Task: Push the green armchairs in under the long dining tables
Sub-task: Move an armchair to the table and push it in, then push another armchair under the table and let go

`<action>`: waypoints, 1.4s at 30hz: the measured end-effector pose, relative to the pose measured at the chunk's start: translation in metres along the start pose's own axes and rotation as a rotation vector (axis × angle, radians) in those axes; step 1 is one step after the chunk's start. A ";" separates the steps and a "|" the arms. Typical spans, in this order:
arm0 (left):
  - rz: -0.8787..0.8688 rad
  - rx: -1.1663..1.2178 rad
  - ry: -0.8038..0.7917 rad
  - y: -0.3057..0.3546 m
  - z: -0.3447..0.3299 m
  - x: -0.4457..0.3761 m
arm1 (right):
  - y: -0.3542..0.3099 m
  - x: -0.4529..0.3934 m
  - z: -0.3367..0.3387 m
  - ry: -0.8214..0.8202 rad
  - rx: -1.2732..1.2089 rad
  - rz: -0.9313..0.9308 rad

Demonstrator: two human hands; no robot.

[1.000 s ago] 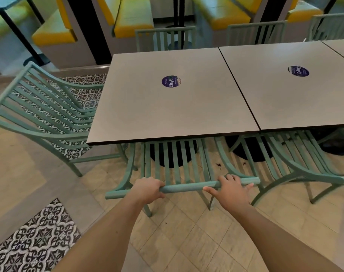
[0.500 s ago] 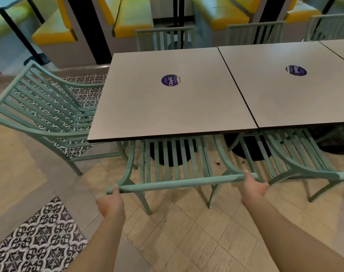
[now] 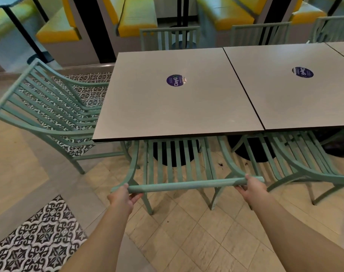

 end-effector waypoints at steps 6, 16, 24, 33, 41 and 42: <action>-0.021 -0.021 -0.015 0.000 0.004 0.002 | 0.000 0.010 0.001 -0.017 0.014 0.005; -0.020 -0.024 -0.037 -0.003 0.000 0.011 | -0.005 0.009 0.005 0.005 0.051 0.028; -0.018 -0.032 -0.022 0.000 -0.001 0.008 | -0.005 0.008 0.003 -0.001 0.026 0.018; -0.014 -0.085 -0.050 0.000 0.007 0.019 | -0.001 0.003 0.006 -0.065 0.054 0.049; 0.170 -0.872 -0.363 -0.060 -0.020 0.069 | -0.015 0.007 0.058 -0.124 0.194 0.076; 0.173 -0.964 -0.404 -0.067 -0.032 0.076 | -0.019 0.008 0.068 -0.137 0.198 0.071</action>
Point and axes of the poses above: each hand's wrist, its own x-axis away from the middle knuckle, its own z-axis out of the back of the hand, y = z × x, the point moved 3 cm from there along -x, towards the middle knuckle, and after that the axes turned 8 degrees about z, right-handed, at the moved point
